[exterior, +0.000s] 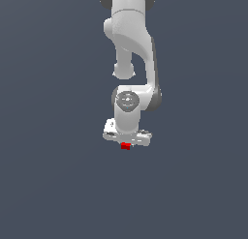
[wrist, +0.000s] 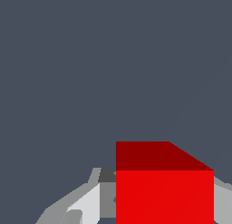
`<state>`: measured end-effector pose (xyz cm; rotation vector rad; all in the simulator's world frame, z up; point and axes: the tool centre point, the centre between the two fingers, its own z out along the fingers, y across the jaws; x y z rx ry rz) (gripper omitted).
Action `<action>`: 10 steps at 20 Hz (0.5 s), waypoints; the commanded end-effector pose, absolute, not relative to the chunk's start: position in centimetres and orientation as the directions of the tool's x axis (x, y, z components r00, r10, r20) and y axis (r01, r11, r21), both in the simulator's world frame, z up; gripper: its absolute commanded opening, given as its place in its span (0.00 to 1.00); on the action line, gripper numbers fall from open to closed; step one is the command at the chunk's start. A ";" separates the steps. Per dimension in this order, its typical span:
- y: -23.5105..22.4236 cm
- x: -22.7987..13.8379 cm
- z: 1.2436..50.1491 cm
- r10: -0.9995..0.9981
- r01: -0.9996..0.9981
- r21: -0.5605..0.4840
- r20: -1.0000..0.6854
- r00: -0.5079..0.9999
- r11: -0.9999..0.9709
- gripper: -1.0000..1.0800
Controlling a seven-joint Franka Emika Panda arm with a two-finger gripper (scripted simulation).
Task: Pick up the red cube and move it to a goal position.
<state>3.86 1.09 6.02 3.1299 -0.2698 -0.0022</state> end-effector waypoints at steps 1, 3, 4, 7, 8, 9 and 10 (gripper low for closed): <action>1.0 2.7 7.3 -0.171 -0.171 0.000 0.000 0.985 -0.985 0.00; 0.9 1.6 8.5 -0.171 -0.171 0.000 0.000 0.985 -0.985 0.00; 0.9 1.0 9.1 -0.171 -0.171 0.000 0.000 0.985 -0.985 0.00; 0.8 -0.7 10.9 -0.171 -0.171 0.000 0.000 0.985 -0.985 0.00; 0.8 -1.3 11.5 -0.172 -0.172 -0.001 0.000 0.985 -0.985 0.00; 0.8 -1.9 12.1 -0.172 -0.172 -0.001 0.000 0.985 -0.985 0.00; 0.7 -2.4 12.7 -0.172 -0.172 -0.001 0.000 0.985 -0.985 0.00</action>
